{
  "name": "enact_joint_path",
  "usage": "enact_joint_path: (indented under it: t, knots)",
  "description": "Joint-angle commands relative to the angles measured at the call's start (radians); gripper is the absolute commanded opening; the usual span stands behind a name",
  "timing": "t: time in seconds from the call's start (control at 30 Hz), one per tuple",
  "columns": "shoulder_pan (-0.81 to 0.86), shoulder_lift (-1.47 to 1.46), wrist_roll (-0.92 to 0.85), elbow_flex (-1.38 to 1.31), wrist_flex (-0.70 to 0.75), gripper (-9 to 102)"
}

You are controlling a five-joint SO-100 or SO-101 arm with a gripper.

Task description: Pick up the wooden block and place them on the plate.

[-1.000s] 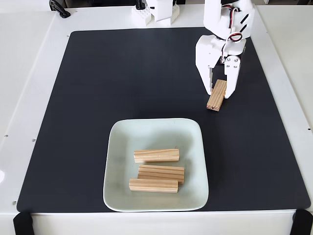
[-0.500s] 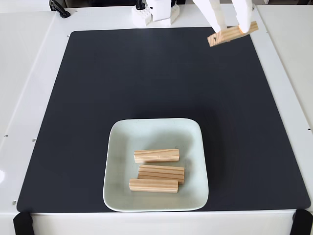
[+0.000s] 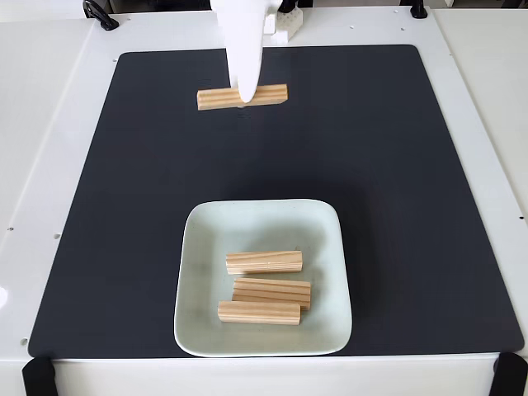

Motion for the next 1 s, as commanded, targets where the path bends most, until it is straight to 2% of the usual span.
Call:
enact_joint_path:
  t: [0.0,0.13,0.37,0.57,0.97]
  knots:
    - [0.038,-0.175,0.015,-0.272,0.179,0]
    - [0.066,-0.422,0.095,-0.578,0.333,0]
    - [0.058,-0.739,0.115,-0.91,0.439,0]
    - [0.021,-0.857,0.172,-1.003,0.428,0]
    - [-0.066,-0.896,0.219,-1.002,0.425,0]
